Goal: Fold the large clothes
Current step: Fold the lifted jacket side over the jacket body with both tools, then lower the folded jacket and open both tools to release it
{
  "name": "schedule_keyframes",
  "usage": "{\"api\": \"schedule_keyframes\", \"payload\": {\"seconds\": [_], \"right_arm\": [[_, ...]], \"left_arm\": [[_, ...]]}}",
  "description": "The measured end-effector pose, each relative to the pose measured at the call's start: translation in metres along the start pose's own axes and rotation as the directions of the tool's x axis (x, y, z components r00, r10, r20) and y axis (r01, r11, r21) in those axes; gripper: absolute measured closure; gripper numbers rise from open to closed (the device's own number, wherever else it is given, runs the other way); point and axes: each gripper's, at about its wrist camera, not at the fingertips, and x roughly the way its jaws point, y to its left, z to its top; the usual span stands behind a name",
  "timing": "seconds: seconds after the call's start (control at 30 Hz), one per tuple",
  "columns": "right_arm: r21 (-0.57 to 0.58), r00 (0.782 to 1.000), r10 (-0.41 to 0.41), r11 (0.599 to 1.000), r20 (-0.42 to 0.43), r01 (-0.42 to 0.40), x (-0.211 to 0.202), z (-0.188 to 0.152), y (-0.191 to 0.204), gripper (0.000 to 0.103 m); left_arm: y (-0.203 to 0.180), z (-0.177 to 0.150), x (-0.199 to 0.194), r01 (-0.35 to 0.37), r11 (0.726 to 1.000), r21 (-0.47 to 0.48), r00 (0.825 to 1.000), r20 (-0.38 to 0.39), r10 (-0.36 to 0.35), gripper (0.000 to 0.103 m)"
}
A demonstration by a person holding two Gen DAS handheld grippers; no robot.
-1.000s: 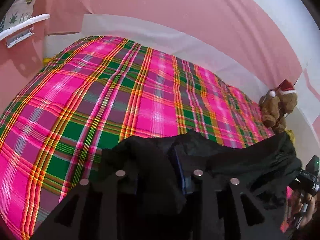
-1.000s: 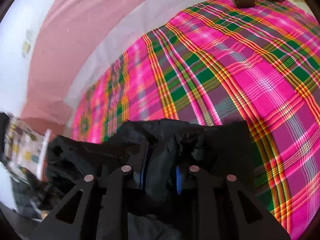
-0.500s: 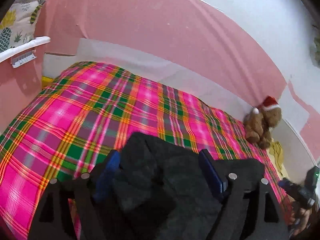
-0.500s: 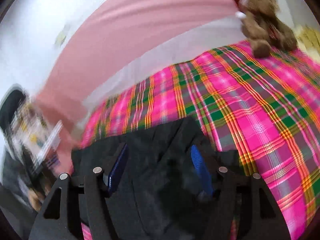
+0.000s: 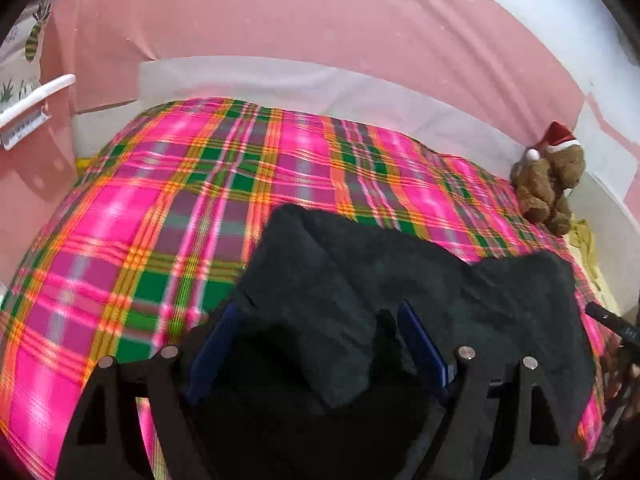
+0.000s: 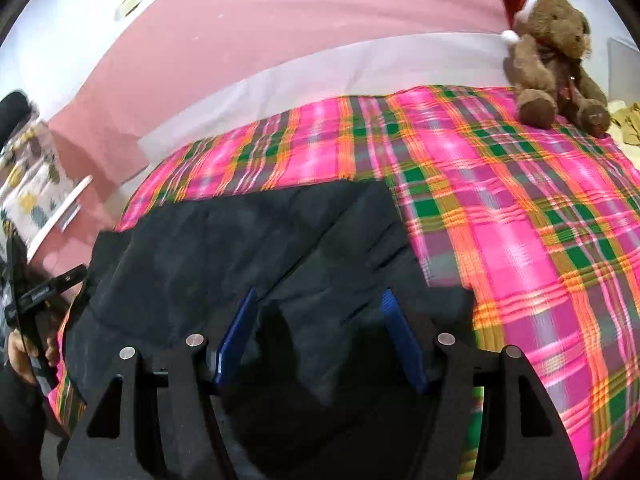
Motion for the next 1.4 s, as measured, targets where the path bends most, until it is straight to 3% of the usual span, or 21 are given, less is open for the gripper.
{"api": "schedule_keyframes", "payload": {"seconds": [0.17, 0.27, 0.43, 0.53, 0.6, 0.63, 0.67, 0.73, 0.87, 0.97, 1.03, 1.2, 1.4], "right_arm": [[0.085, 0.992, 0.082, 0.994, -0.092, -0.074, 0.035, 0.02, -0.039, 0.038], [0.12, 0.978, 0.158, 0.982, -0.135, -0.143, 0.053, 0.026, -0.053, 0.037], [0.226, 0.955, 0.231, 0.956, -0.183, -0.188, 0.075, 0.029, -0.08, 0.036], [0.257, 0.925, 0.319, 0.93, -0.207, -0.264, 0.076, 0.027, -0.073, 0.036], [0.195, 0.943, 0.261, 0.955, -0.207, -0.222, 0.071, 0.027, -0.06, 0.051], [0.186, 0.946, 0.256, 0.958, -0.201, -0.22, 0.068, 0.028, -0.055, 0.076], [0.176, 0.954, 0.239, 0.962, -0.179, -0.208, 0.063, 0.03, -0.051, 0.085], [0.13, 0.976, 0.173, 0.979, -0.132, -0.156, 0.053, 0.038, -0.042, 0.088], [0.084, 0.997, 0.032, 0.996, -0.073, -0.026, 0.053, 0.054, -0.028, 0.089], [0.045, 0.987, -0.064, 0.996, -0.15, 0.072, 0.094, 0.043, -0.026, 0.089], [0.043, 0.978, -0.082, 0.995, -0.191, 0.092, 0.117, 0.03, -0.028, 0.088], [0.003, 0.973, -0.132, 0.991, -0.192, 0.135, 0.13, 0.021, -0.024, 0.087], [-0.005, 0.968, -0.178, 0.984, -0.178, 0.18, 0.115, 0.022, -0.024, 0.078]], "left_arm": [[0.021, 0.019, 0.041, 0.047, 0.996, -0.073, 0.991, -0.123, -0.056, 0.019], [0.018, 0.021, 0.057, 0.071, 0.996, -0.062, 0.982, -0.169, -0.081, 0.018], [0.018, 0.018, 0.057, 0.087, 0.993, -0.076, 0.984, -0.15, -0.097, 0.019], [0.015, 0.017, 0.054, 0.072, 0.996, -0.052, 0.989, -0.126, -0.078, 0.036], [0.011, 0.019, 0.052, 0.057, 0.998, -0.032, 0.992, -0.109, -0.06, 0.051], [0.008, 0.022, 0.05, 0.043, 0.999, -0.019, 0.994, -0.096, -0.044, 0.061], [0.004, 0.025, 0.045, 0.027, 1.0, -0.002, 0.997, -0.074, -0.027, 0.067], [0.0, 0.035, 0.041, 0.002, 1.0, 0.016, 1.0, -0.029, -0.002, 0.07], [-0.007, 0.046, 0.06, -0.051, 0.998, 0.041, 0.999, -0.004, 0.051, 0.07], [-0.007, 0.03, 0.1, -0.102, 0.993, 0.057, 0.992, -0.074, 0.106, 0.069], [-0.006, 0.019, 0.106, -0.116, 0.992, 0.059, 0.991, -0.057, 0.119, 0.069], [-0.003, 0.014, 0.112, -0.125, 0.991, 0.045, 0.99, -0.052, 0.128, 0.063], [0.0, 0.024, 0.098, -0.144, 0.989, 0.02, 0.986, -0.08, 0.145, 0.045]]}}
